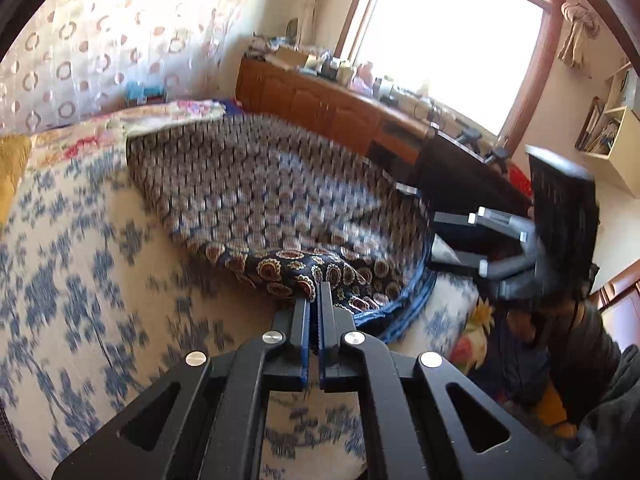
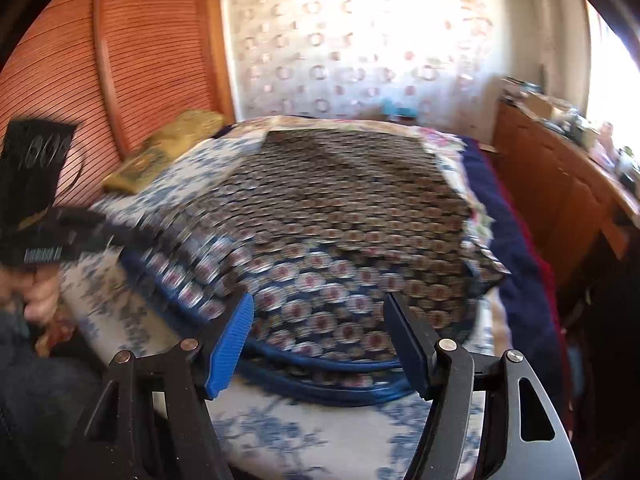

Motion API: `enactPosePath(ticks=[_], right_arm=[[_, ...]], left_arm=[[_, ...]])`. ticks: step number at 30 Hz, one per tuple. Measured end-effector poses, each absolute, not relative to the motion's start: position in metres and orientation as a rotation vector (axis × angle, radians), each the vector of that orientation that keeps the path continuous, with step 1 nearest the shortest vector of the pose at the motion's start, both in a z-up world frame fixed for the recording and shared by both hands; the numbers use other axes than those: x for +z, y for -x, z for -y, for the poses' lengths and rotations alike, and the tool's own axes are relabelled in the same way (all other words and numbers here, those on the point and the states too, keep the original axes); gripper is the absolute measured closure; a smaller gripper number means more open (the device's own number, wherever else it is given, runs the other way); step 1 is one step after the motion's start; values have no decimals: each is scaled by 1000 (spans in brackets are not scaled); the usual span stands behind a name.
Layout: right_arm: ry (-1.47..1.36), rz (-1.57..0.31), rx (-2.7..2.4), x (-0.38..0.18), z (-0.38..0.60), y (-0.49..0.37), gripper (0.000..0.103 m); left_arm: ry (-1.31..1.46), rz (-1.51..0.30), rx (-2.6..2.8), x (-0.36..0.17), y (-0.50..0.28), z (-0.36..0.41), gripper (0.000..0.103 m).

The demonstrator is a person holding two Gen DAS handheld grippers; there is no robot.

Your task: Fold small clothes

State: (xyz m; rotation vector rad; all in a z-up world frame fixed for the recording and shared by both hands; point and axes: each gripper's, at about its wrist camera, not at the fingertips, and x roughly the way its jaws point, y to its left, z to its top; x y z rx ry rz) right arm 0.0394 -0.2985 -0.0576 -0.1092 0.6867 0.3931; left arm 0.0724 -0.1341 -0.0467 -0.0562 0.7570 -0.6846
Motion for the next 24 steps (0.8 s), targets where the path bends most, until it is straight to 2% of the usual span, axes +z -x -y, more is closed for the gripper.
enactPosePath(ticks=[6, 24], right_arm=[[161, -709, 473, -66, 282, -38, 32], [262, -768, 453, -83, 280, -56, 30]], left_arm=[[69, -710, -673, -27, -83, 136, 99], [71, -688, -629, -24, -93, 131, 99]])
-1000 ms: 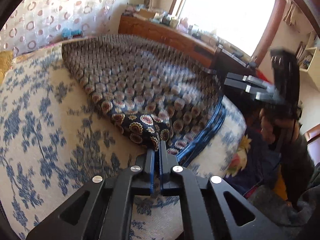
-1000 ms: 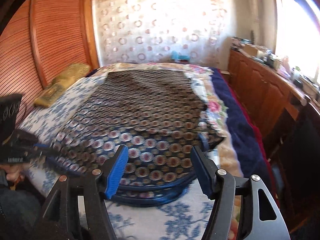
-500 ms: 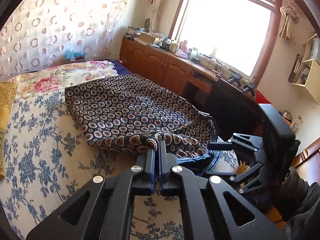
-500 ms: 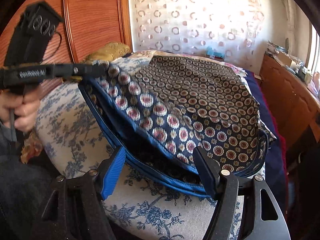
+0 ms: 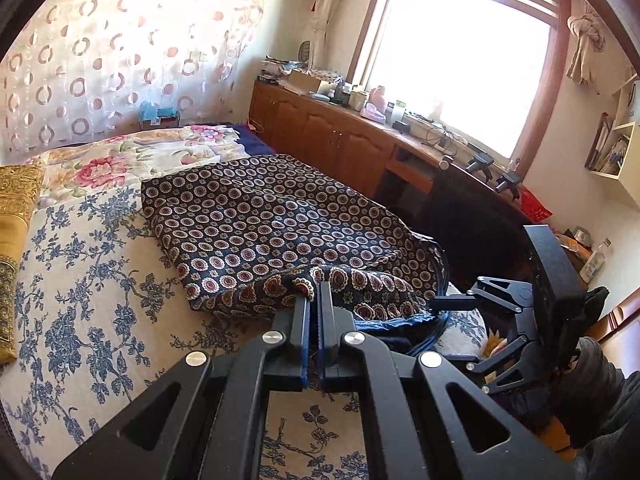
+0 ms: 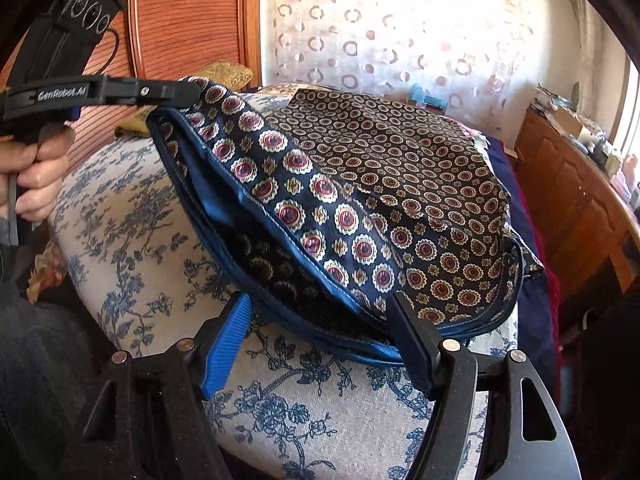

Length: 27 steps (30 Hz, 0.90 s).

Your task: Fold small clothes

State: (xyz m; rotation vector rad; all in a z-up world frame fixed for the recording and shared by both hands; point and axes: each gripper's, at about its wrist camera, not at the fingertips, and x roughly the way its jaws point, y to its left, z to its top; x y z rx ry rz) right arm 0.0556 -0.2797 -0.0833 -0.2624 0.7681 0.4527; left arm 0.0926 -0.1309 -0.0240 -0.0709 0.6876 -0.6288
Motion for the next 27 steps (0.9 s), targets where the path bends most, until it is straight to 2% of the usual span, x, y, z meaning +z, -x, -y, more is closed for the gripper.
enactPosePath(ticks=[4, 19, 23, 27], right_arm=[[283, -779, 444, -85, 282, -58, 26], [423, -753, 255, -92, 293, -98, 27], [403, -742, 233, -89, 299, -110, 45], [414, -731, 229, -87, 297, -120, 88]], left_arm=[[76, -690, -625, -26, -95, 129, 99], [109, -661, -607, -20, -92, 116, 99], [124, -654, -605, -18, -91, 112, 99], [128, -652, -602, -17, -90, 109, 99]])
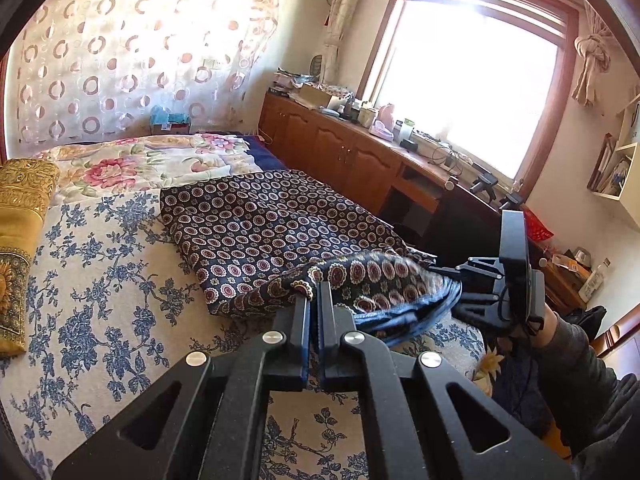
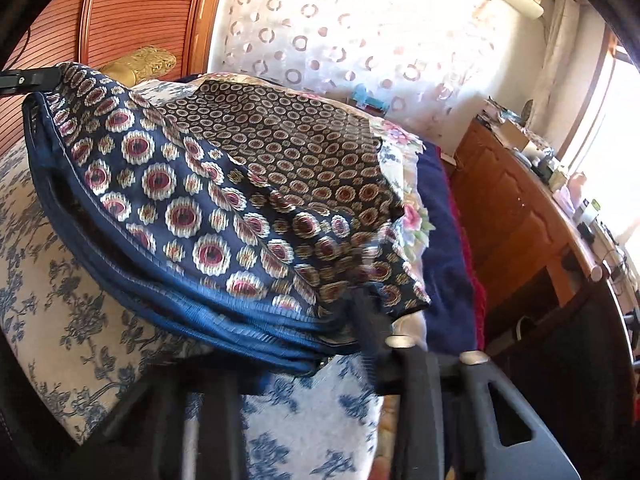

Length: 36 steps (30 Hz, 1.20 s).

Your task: Fold small clothes

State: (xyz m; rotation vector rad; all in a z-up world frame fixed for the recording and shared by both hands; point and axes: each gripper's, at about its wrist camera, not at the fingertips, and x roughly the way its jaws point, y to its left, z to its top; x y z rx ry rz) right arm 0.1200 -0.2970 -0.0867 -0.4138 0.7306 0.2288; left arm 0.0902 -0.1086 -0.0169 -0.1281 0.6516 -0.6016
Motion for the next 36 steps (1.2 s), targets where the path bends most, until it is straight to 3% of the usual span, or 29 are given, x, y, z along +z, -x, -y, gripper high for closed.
enactPosePath(ticks=[2, 13, 36], right_arm=[[410, -706, 244, -82, 293, -120, 95], [436, -518, 233, -27, 256, -156, 97], [399, -521, 294, -47, 266, -289, 97]], left_arm=[[128, -650, -591, -16, -91, 106, 99], [163, -654, -526, -10, -139, 82, 99], [131, -718, -430, -18, -261, 74, 99]])
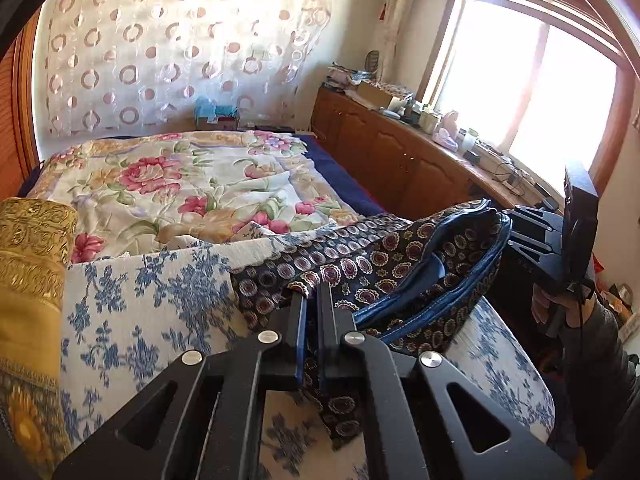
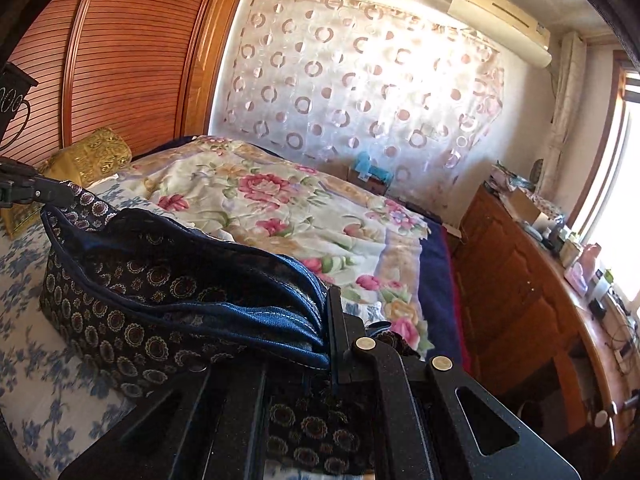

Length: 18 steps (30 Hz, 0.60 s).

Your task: Fold small clothes

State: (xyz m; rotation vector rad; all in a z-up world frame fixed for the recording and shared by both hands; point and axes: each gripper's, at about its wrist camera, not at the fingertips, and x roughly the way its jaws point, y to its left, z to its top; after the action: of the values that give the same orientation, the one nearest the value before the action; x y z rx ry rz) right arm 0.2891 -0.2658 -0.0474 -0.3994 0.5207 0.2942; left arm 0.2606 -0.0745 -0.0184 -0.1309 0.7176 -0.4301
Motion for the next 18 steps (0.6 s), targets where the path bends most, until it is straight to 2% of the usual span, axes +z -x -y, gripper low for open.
enactPosePath(ticks=[4, 7, 8, 10, 11, 12, 13, 14, 15, 16, 18], right_arm=[[379, -563, 306, -50, 265, -307, 97], [358, -606, 317, -54, 267, -324, 97], [347, -621, 321, -53, 269, -330, 97], [322, -646, 323, -52, 271, -338, 97], [311, -657, 323, -50, 273, -342, 96], [304, -663, 315, -49, 273, -347, 87], [302, -665, 296, -47, 274, -351, 74], [295, -664, 272, -44, 275, -355, 66], [279, -663, 252, -39, 277, -357, 54], [263, -662, 240, -36, 278, -363, 49], [235, -656, 196, -27, 284, -367, 48]], left_arm=[[104, -766, -386, -31, -282, 77, 95], [100, -771, -397, -36, -291, 77, 71], [97, -765, -390, -36, -292, 76, 59], [93, -753, -388, -36, -296, 73, 51], [95, -756, -391, -35, -299, 72, 42], [99, -758, -396, -36, -300, 71, 34], [103, -759, -399, -37, -301, 71, 34], [99, -765, -395, -39, -300, 72, 34], [93, -774, -388, -43, -302, 72, 34], [92, -784, -382, -47, -305, 72, 34], [101, -812, -369, -55, -310, 71, 34]])
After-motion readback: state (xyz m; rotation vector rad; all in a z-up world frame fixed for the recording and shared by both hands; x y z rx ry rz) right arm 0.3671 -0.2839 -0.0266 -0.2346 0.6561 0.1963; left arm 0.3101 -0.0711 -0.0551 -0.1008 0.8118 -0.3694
